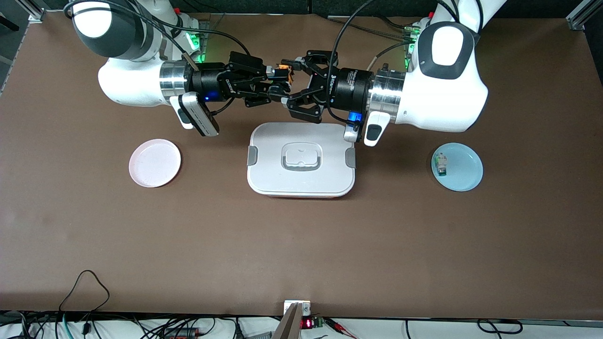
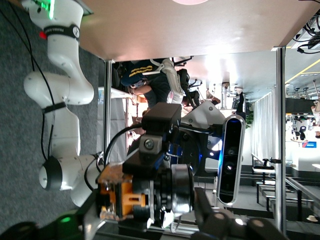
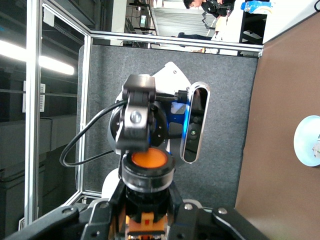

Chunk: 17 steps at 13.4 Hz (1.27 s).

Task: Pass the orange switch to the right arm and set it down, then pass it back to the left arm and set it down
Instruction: 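Pull the switch away with the right gripper while the left gripper withdraws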

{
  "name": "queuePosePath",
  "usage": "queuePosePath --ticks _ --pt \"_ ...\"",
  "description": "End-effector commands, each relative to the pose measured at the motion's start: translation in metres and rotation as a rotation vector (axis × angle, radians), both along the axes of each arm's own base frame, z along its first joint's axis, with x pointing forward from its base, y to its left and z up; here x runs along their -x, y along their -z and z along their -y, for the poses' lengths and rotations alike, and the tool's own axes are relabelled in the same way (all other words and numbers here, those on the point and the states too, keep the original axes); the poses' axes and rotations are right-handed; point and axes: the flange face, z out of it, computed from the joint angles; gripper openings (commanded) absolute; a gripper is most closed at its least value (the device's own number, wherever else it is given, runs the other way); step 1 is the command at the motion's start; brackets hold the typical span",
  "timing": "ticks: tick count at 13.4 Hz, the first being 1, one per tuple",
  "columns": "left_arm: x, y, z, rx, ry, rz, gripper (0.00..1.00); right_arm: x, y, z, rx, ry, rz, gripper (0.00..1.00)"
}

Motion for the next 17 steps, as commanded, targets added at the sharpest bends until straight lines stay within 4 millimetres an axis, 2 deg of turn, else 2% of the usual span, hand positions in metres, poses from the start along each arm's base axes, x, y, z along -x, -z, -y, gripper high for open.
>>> queuePosePath --ticks 1,8,11,15,17 --pt "-0.006 -0.007 -0.005 0.028 -0.013 -0.036 1.00 0.000 -0.003 -0.001 -0.009 0.011 0.026 0.26" --pt "-0.008 -0.007 -0.008 0.023 -0.017 -0.032 1.00 -0.004 -0.004 0.006 -0.005 0.020 0.040 0.26" --pt "-0.015 -0.009 -0.025 0.003 -0.018 0.003 1.00 -0.010 -0.006 0.022 0.007 0.035 0.046 0.24" --pt "-0.019 -0.035 -0.056 -0.092 0.074 0.158 1.00 -0.018 -0.006 0.045 0.092 0.018 0.092 0.22" --pt "-0.017 -0.045 -0.081 -0.154 0.169 0.271 1.00 -0.022 -0.002 0.058 0.149 0.003 0.115 0.21"
